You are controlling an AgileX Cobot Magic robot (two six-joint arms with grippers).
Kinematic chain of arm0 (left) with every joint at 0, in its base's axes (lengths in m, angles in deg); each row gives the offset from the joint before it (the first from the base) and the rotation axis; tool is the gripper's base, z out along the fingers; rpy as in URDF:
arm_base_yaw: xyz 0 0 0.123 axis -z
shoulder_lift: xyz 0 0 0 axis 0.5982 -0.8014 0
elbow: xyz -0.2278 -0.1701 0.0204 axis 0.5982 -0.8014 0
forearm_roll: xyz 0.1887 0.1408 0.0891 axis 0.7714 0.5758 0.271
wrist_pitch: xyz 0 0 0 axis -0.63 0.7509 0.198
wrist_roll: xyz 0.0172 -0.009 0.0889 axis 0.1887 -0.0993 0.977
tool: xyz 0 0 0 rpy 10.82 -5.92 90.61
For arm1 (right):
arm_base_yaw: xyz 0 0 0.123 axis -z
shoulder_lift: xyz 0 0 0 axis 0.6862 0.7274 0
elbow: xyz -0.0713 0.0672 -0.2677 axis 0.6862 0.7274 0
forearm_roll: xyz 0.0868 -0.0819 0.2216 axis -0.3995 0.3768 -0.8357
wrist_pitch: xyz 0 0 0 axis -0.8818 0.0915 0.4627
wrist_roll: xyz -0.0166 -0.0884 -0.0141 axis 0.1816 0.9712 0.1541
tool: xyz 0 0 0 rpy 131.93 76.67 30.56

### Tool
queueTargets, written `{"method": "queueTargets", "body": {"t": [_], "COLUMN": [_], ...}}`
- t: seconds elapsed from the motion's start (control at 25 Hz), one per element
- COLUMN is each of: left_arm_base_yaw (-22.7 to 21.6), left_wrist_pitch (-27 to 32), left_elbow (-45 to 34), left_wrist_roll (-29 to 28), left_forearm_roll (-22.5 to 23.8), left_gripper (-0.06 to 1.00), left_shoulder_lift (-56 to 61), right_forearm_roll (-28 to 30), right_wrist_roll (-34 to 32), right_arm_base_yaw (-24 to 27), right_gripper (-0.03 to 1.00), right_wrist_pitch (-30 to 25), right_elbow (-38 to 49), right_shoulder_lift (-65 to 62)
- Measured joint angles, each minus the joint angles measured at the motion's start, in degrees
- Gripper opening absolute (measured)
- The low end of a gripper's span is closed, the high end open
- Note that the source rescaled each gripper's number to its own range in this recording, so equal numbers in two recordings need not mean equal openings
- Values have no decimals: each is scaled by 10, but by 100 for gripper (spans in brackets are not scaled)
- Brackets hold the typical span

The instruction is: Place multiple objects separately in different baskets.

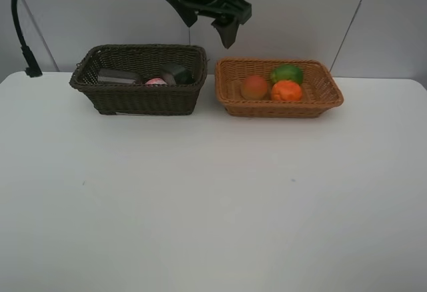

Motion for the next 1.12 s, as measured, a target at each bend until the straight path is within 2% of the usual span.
{"method": "queueTargets", "body": {"t": [0.2, 0.48, 0.8, 1.12], "left_arm_base_yaw": [-6, -49, -138, -253], "left_wrist_pitch": [-1, -82, -136, -149], "left_elbow": [-111, -344, -587, -748], "left_wrist_roll": [-17, -40, -57, -58], "left_forearm_roll": [12, 14, 7, -35], "left_gripper": [100, 100, 100, 100], "left_shoulder_lift": [81, 276, 515, 733], "right_forearm_roll": [0, 0, 0, 0], "right_wrist_roll": [0, 0, 0, 0], "right_arm_base_yaw": [0, 0, 0, 0], "right_gripper": [94, 94, 94, 94], "right_wrist_pitch": [0, 0, 0, 0], "right_elbow": [0, 0, 0, 0], "right_shoulder_lift": [0, 0, 0, 0]}}
